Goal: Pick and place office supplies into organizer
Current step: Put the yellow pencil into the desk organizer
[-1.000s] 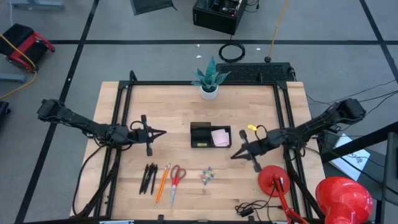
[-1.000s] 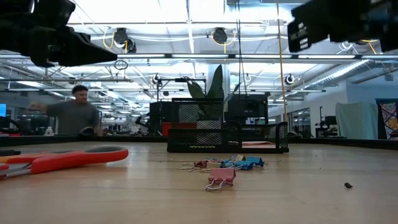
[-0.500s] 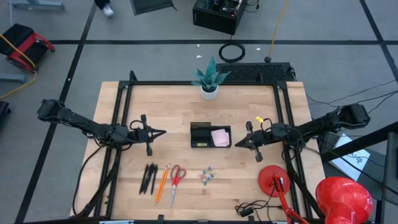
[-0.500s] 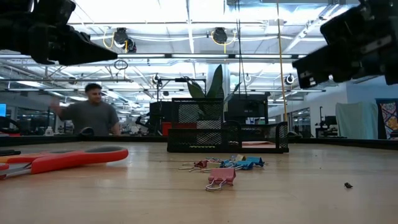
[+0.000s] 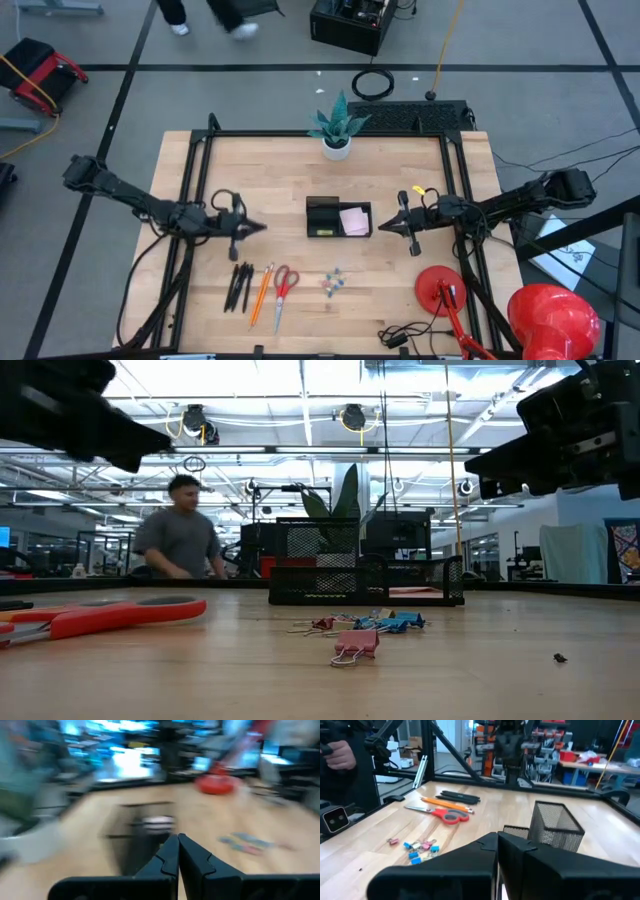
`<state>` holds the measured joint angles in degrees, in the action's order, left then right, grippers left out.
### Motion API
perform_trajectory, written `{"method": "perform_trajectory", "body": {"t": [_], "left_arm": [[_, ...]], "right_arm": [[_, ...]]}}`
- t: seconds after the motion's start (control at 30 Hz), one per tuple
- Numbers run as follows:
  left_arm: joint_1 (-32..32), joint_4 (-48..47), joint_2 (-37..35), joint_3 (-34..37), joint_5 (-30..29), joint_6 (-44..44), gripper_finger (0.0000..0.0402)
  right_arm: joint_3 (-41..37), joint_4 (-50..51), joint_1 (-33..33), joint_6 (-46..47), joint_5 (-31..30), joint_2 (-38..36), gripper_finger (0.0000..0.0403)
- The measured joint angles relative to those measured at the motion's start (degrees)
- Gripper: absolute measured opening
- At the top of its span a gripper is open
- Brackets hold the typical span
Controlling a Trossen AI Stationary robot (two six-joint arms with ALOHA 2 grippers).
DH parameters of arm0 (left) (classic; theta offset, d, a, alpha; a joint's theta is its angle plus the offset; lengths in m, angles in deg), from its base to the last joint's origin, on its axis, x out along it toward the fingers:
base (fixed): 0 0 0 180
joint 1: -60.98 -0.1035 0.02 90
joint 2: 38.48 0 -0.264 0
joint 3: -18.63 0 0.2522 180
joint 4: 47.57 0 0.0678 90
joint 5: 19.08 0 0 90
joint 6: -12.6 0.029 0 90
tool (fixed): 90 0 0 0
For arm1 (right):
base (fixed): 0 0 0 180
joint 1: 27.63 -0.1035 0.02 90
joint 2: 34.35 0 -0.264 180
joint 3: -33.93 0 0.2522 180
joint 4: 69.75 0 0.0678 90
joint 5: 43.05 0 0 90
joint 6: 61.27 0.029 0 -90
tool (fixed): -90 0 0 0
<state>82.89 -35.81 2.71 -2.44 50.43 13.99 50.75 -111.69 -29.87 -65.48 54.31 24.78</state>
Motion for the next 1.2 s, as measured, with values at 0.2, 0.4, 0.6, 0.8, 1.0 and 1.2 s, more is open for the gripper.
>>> {"method": "perform_trajectory", "body": {"t": [0.2, 0.4, 0.6, 0.8, 1.0, 1.2], "left_arm": [[7.65, -2.19, 0.07, 0.0, -2.45, -3.51, 0.0004], [14.94, -2.79, 0.07, -0.15, -12.25, -6.86, 0.0003], [22.02, -16.01, 2.05, -8.77, -23.26, -13.37, 0.0003], [23.54, -30.61, 13.15, -23.37, -24.82, -20.71, 0.0004], [24.0, -47.13, 26.58, -39.62, -22.86, -31.56, 0.0005], [24.01, -66.09, 34.97, -51.41, -20.7, -60.3, 0.0005]], "right_arm": [[0.05, 0.2, 0.05, -0.62, -0.16, 0.0, 0.0005], [0.03, -0.27, 0.07, -4.11, -0.21, 0.0, 0.001], [-0.02, -1.07, 0.09, -4.61, -0.18, 0.0, 0.0009], [-0.02, -1.08, 0.65, -7.09, -0.12, 0.0, 0.0007], [-0.02, -1.03, 2.24, -7.06, -0.08, 0.0, 0.0005], [-0.02, 1.55, 2.27, -7.06, 0.3, 0.0, 0.0001]]}}
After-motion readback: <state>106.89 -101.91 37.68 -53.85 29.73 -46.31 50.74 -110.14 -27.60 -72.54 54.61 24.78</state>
